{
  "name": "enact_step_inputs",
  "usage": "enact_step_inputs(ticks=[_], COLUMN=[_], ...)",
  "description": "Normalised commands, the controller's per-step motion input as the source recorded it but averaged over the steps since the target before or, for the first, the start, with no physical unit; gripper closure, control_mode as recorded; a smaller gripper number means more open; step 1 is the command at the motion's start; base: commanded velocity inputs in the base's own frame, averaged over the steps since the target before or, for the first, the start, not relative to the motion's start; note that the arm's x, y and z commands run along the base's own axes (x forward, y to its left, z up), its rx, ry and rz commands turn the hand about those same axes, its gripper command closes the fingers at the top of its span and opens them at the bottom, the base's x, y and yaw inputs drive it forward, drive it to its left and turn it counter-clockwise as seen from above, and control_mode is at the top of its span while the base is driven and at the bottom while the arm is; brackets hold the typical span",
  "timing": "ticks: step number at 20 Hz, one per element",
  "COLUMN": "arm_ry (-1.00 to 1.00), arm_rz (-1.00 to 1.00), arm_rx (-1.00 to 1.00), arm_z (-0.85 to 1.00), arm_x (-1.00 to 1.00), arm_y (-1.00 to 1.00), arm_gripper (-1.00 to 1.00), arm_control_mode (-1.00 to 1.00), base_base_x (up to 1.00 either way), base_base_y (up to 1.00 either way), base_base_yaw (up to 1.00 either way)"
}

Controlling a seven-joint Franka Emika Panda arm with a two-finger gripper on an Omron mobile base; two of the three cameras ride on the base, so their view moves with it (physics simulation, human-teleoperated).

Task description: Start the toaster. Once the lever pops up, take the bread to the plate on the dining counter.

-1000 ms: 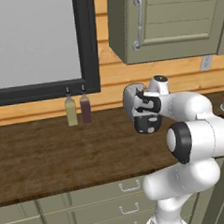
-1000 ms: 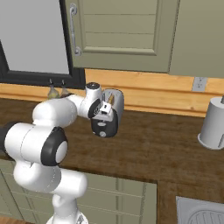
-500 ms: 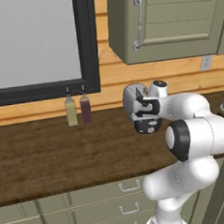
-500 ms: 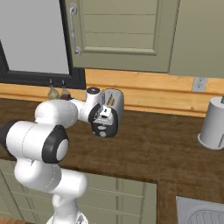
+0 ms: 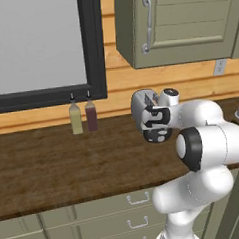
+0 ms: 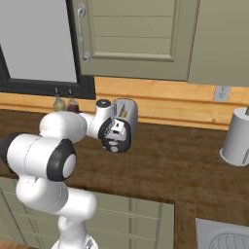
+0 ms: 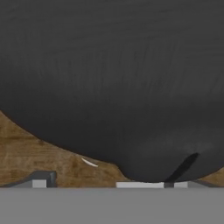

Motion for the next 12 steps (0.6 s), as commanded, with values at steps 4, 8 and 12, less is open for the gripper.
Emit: enact_step_inputs(ticks=[4,8,12], arm_ry=[0.00,-0.07,-0.25], arm_rz=[0.00,0.00,0.00], arm_rx=[0.00,0.00,0.00], arm_z=[0.00,0.11,0.39], arm_x=[0.00,-0.03,-0.12], arm_y=[0.00,0.00,-0.03], arm_gripper=[-1.00,-1.00,-1.00], arm_control_mode=[-1.00,-1.00,-1.00], base_base_x=[0.00,0.00,0.00], base_base_y=[0.00,0.00,0.00], base_base_yaw=[0.00,0.00,0.00])
